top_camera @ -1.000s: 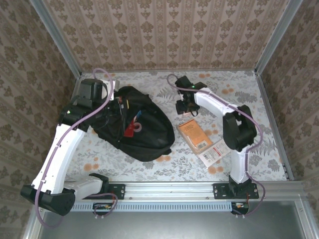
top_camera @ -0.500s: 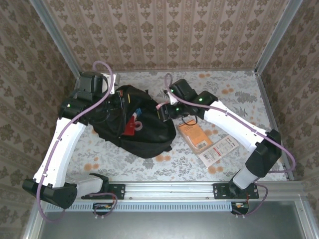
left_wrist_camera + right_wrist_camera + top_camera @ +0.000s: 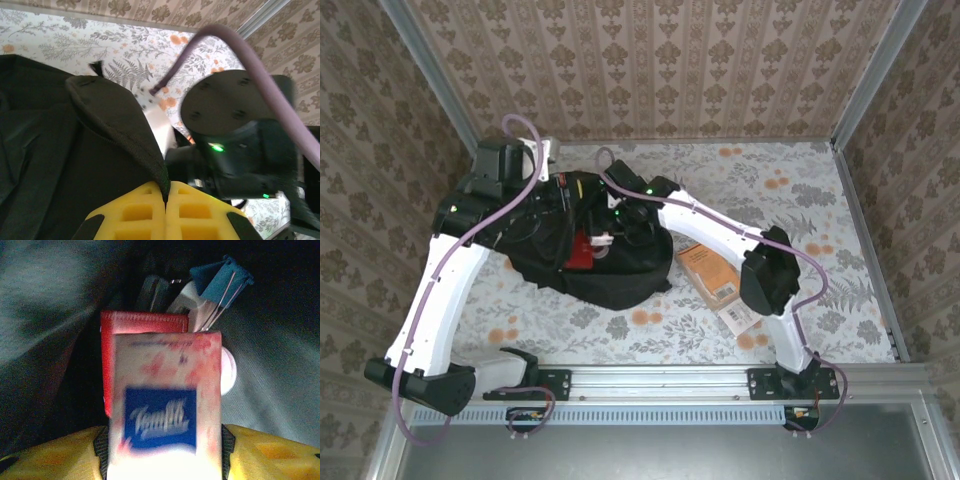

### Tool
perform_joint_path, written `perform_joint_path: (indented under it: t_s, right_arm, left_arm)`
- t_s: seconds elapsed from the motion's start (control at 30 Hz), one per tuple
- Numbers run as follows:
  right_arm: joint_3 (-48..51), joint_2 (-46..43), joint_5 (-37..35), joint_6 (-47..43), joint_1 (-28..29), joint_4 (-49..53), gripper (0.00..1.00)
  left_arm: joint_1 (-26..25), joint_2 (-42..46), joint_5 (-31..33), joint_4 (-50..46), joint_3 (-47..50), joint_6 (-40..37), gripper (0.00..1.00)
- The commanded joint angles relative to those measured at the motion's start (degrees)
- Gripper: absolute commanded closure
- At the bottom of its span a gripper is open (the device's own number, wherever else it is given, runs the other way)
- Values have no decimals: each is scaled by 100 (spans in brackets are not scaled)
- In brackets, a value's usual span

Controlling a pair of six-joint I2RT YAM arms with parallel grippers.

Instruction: Pack the student bag

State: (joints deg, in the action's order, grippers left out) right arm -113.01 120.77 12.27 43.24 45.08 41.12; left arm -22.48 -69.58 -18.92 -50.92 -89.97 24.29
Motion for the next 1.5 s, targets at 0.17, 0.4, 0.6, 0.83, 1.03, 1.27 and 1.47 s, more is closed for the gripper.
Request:
perform_joint_path:
  t_s: [0.17,0.4,0.6,0.83,1.03,1.27,1.47]
  right_arm:
    - [-177,673,19,2581,-224,-1747,40]
    - [-525,676,37,2088,-237,-1728,36]
    - [134,145,556,1287,-224,-2036,34]
    - [1244,-1391,322,-361,-257,-1519,30]
    - [3103,-3297,-321,-377,-840,-1245,19]
    - [5075,-5185,-664,17,-2126,-492,9]
    - [6014,-5951,-1393,300,-3468,739,7]
  left_arm:
    - [-187,-1,-381,564,-267,173,100]
    - [-187,10,-290,497,-195,68,100]
    - [-102,113,-112,460,-22,-65,100]
    - [95,333,196,354,273,-199,100]
    - [57,393,249,424,513,-212,100]
    - [-328,481,125,1207,1258,71,100]
    - [-729,498,125,1892,1789,157,100]
